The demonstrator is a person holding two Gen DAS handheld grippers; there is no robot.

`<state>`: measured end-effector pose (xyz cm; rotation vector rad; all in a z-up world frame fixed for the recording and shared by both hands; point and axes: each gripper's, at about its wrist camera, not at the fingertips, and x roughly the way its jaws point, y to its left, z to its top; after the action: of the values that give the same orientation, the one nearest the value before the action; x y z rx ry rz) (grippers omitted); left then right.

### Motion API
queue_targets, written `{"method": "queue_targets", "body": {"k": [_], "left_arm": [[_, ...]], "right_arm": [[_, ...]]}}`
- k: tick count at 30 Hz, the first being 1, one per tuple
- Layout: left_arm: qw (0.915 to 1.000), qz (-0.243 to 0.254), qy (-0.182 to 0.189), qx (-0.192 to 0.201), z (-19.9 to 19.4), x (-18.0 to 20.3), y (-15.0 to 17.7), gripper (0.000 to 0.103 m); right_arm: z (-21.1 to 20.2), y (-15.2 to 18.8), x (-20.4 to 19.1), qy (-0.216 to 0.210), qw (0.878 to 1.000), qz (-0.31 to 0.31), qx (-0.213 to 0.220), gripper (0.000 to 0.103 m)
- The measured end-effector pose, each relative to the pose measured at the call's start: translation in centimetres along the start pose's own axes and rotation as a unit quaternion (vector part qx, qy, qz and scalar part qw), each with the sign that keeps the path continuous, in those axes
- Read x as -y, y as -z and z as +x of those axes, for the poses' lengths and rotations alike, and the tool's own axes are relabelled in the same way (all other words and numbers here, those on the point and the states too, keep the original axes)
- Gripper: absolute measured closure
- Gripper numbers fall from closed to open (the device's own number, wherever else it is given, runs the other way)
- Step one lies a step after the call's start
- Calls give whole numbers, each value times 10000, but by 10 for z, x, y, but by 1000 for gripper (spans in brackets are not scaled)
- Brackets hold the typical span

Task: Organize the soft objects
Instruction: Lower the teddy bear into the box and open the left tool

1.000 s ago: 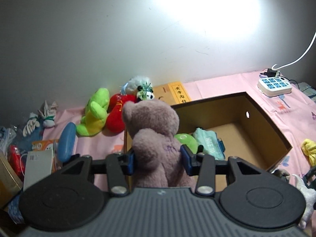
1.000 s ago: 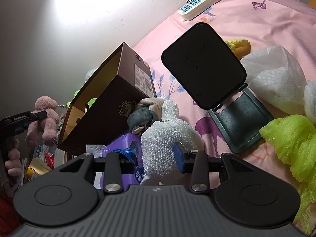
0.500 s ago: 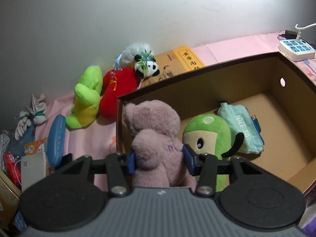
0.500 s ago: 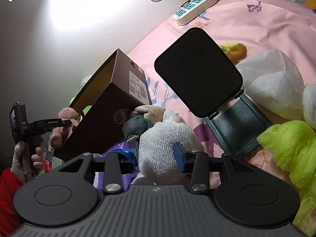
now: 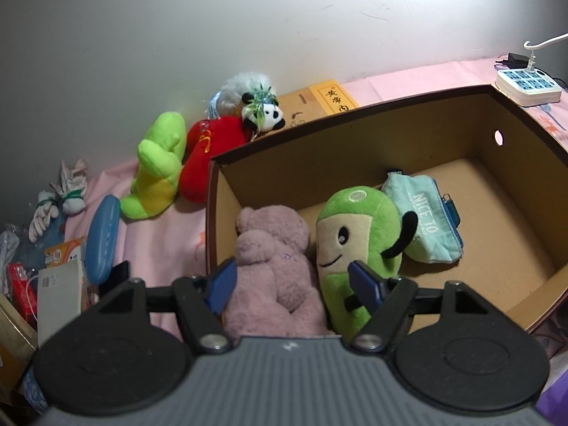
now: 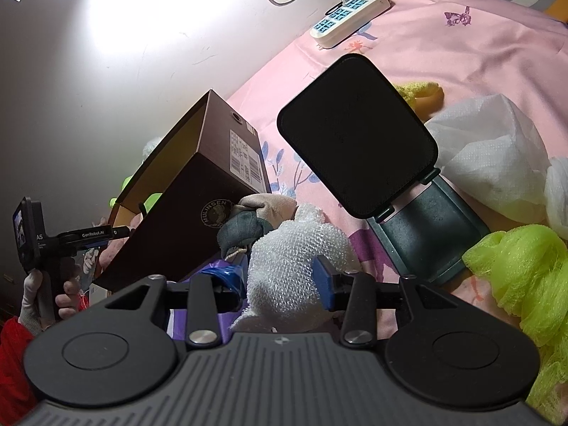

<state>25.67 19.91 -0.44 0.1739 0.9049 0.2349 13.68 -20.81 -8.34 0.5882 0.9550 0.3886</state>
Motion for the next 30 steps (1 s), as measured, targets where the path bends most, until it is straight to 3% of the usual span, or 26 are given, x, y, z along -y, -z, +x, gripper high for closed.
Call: {"method": "queue_targets", "body": {"k": [18,24,30], "left_arm": [[9980,-594,-226,75,-78,16,25,22],[9972,-672,-278,148,-104,29,38,11],[9966,-784,-231,131,-124,43,53,11]], "right_arm": [[1,-4,-5,-224,9991,-258,-249,74],[-3,-3,-9,-355,9979,-407,-370,74],[-12,-4,-7,-421,9972,-508,-362,74]]}}
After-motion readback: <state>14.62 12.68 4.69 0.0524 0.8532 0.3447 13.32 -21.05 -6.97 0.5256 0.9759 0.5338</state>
